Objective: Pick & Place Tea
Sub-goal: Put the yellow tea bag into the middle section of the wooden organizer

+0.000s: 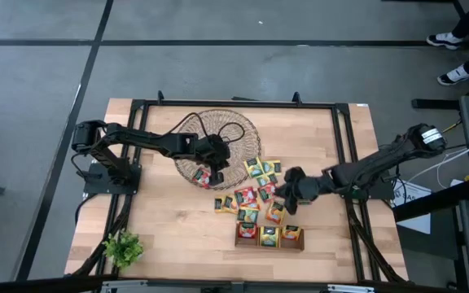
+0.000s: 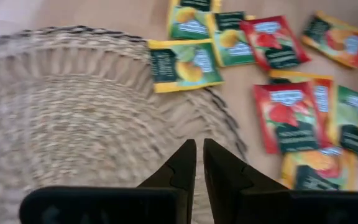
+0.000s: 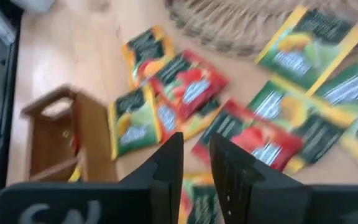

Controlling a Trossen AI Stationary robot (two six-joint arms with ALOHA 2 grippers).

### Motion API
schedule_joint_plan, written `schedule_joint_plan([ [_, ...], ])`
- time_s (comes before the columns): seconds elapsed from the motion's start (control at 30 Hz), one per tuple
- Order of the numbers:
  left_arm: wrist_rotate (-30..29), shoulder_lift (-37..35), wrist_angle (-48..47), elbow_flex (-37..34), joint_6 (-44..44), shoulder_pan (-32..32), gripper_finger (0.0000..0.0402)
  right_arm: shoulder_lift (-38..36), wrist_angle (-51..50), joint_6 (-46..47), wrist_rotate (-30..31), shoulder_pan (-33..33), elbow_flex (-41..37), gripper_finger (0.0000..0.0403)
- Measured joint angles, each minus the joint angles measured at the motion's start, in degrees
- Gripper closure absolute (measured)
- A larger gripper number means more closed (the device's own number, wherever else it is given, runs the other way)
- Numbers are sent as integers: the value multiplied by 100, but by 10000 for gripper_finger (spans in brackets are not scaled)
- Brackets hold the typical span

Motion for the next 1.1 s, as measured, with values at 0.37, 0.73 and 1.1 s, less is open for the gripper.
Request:
schedule_joint_plan([
  [0.37, 1990, 415, -57, 2, -1608, -5, 373, 305, 163, -555, -1015, -1001, 366, 322],
  [0.73, 2601, 703, -132, 2, -2193, -183, 359, 2041, -67, -2557, -2753, -1119, 1583, 344],
  [1.1, 2178, 704, -47, 2, -2075, -423, 358, 3202, -751, -3383, -3279, -1391, 2805, 398],
])
